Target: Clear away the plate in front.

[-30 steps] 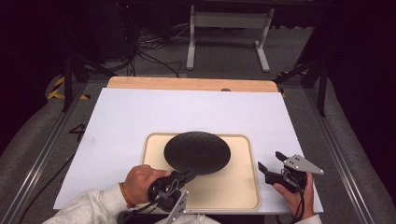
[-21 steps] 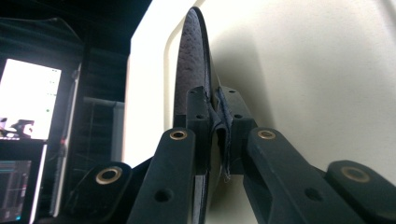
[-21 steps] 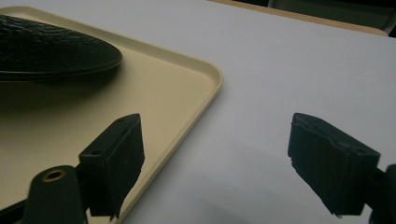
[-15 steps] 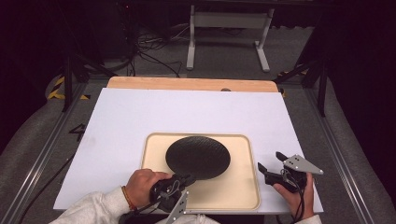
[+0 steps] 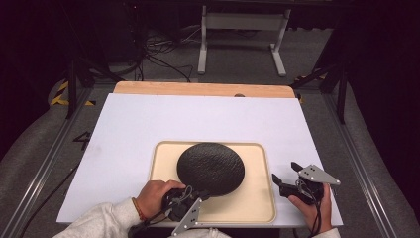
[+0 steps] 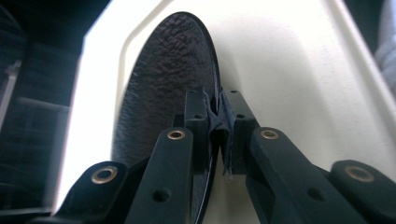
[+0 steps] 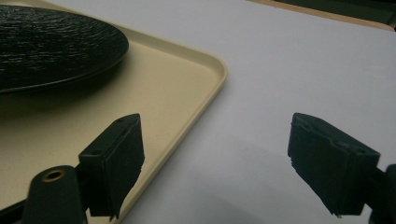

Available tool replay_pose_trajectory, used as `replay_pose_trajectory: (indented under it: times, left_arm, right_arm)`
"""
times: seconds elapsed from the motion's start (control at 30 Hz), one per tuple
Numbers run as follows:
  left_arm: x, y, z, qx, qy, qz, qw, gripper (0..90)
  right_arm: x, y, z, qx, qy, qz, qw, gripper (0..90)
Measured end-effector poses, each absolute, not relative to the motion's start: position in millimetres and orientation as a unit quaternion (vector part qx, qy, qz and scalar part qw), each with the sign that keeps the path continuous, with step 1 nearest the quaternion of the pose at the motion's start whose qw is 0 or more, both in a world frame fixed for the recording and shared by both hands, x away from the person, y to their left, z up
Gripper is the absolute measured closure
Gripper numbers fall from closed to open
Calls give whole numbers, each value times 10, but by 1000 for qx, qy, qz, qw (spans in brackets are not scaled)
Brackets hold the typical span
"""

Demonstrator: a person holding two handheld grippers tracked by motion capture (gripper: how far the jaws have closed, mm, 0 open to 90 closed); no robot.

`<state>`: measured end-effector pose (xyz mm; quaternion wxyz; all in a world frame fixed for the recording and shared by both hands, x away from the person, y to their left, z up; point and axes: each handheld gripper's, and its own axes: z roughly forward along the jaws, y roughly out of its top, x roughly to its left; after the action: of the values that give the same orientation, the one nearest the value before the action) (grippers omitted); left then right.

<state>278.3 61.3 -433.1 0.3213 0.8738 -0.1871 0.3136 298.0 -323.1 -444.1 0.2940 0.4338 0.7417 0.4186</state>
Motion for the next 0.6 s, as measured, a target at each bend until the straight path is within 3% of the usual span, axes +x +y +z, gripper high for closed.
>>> replay_pose_trajectory:
  times: [0.6]
  left_arm:
    - [2848, 557, -4487, 902, -174, 248, 309, 743]
  right_arm:
    - [2986, -3248, -4455, 434, 740, 423, 292, 191]
